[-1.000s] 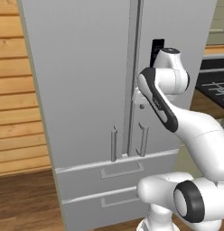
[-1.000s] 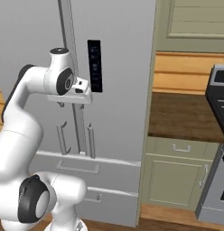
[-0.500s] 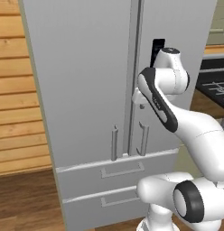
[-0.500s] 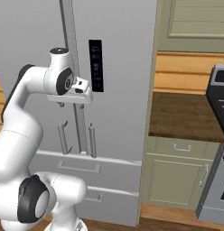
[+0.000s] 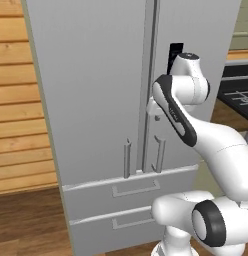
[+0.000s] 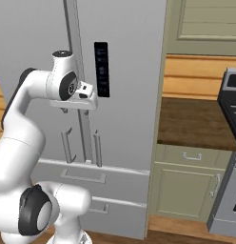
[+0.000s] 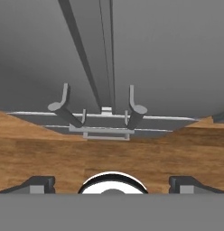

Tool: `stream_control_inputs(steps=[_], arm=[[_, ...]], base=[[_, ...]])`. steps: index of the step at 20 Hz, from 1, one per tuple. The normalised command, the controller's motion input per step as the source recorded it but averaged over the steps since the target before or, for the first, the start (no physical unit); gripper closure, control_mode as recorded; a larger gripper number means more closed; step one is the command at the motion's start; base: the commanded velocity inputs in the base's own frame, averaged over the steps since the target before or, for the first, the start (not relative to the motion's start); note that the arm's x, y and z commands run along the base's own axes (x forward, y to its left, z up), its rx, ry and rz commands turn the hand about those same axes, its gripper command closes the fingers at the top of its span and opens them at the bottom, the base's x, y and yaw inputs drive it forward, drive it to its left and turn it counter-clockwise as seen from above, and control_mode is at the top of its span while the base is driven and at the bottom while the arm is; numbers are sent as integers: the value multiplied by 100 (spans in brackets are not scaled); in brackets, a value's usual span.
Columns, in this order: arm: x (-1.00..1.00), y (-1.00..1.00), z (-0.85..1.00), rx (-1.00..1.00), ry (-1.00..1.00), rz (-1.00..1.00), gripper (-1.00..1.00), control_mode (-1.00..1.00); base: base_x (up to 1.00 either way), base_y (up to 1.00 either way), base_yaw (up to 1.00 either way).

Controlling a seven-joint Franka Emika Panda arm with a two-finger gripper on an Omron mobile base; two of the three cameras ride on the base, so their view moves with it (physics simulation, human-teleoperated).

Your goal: Take the strawberry from the fridge and place it on top of the pancake, located on the dining counter.

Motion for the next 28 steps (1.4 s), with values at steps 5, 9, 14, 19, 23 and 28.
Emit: stream_control_inputs(steps=[5, 9, 14, 19, 23, 28], arm=[[-1, -8, -1, 0, -1, 0, -100, -100], [-12, -34, -62, 0, -19, 0, -100, -100], [2, -7, -87, 1, -18, 1, -100, -100], [28, -22, -48, 1, 0, 3, -100, -100], [53, -26, -14, 0, 0, 3, -100, -100], [58, -8, -37, 0, 5, 0, -100, -100]], base=[[-2, 0, 0], [0, 0, 0], [0, 0, 0], [0, 0, 0], [0, 0, 0], [0, 0, 0]])
